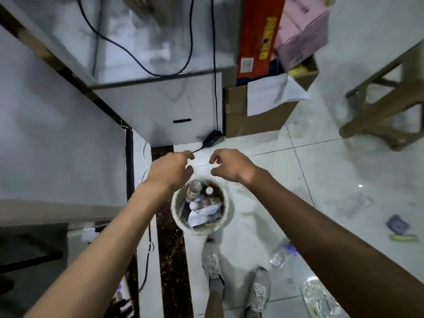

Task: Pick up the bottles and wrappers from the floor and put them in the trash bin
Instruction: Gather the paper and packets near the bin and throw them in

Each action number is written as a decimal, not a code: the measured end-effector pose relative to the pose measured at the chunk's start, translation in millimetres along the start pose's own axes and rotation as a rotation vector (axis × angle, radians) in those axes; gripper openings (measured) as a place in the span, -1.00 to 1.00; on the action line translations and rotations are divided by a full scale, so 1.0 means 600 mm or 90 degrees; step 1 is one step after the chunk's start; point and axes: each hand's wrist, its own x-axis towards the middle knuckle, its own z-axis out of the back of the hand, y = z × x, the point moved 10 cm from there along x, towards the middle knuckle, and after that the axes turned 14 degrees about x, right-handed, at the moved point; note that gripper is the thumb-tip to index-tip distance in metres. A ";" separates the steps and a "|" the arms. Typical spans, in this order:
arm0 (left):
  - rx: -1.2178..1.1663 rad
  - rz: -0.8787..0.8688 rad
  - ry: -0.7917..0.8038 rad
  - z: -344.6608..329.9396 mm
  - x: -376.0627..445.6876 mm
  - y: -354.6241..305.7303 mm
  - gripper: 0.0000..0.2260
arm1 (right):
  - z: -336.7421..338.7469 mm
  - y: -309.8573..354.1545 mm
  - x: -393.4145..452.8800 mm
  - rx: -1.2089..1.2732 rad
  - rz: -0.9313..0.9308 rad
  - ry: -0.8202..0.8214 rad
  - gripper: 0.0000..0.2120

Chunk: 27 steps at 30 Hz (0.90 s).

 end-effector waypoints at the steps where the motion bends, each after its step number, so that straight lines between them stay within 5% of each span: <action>1: 0.008 -0.010 -0.012 0.055 -0.018 -0.012 -0.69 | 0.044 0.029 -0.036 -0.002 0.009 -0.018 -0.67; 7: 0.013 -0.099 -0.061 0.341 -0.140 -0.145 -0.75 | 0.263 0.126 -0.285 0.022 0.012 -0.126 -0.72; 13: 0.048 -0.235 -0.149 0.494 -0.285 -0.302 -0.74 | 0.335 0.076 -0.547 0.052 -0.071 -0.235 -0.76; 27: 0.012 -0.574 -0.180 0.435 -0.646 -0.578 -0.71 | 0.179 -0.145 -1.046 0.251 -0.360 -0.493 -0.58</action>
